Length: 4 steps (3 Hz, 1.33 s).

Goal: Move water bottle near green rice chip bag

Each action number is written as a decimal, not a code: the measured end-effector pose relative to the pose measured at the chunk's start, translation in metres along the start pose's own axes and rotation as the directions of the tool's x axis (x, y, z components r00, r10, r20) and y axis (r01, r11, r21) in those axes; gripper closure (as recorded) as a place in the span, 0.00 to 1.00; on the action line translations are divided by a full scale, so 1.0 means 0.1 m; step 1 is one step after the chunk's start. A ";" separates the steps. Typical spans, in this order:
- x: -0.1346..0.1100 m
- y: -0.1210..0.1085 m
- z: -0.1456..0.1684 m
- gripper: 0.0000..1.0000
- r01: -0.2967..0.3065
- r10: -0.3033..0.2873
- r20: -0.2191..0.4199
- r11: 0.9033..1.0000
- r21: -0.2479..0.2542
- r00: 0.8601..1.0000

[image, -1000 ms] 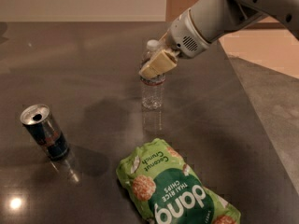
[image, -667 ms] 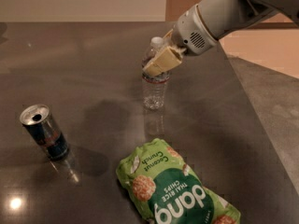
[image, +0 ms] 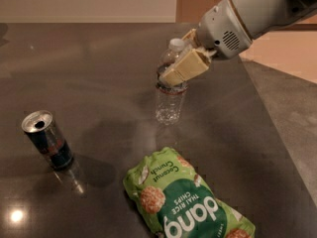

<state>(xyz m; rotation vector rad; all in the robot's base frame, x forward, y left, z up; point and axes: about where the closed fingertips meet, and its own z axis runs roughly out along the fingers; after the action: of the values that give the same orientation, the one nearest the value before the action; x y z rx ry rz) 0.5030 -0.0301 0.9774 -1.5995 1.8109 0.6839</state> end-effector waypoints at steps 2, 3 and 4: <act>0.04 0.63 -0.02 1.00 0.066 -0.067 -0.014 0.994 -0.089 0.998; 0.06 0.77 0.10 1.00 0.074 -0.075 -0.005 0.990 -0.116 0.997; 0.06 0.80 0.21 1.00 0.082 -0.082 0.004 0.989 -0.121 0.997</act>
Offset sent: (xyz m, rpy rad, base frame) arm -0.0913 0.0057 -0.0126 -0.0277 0.0314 0.1640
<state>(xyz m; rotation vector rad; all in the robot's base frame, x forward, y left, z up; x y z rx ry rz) 0.4255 -0.0081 0.9567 -1.7435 1.7223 0.7680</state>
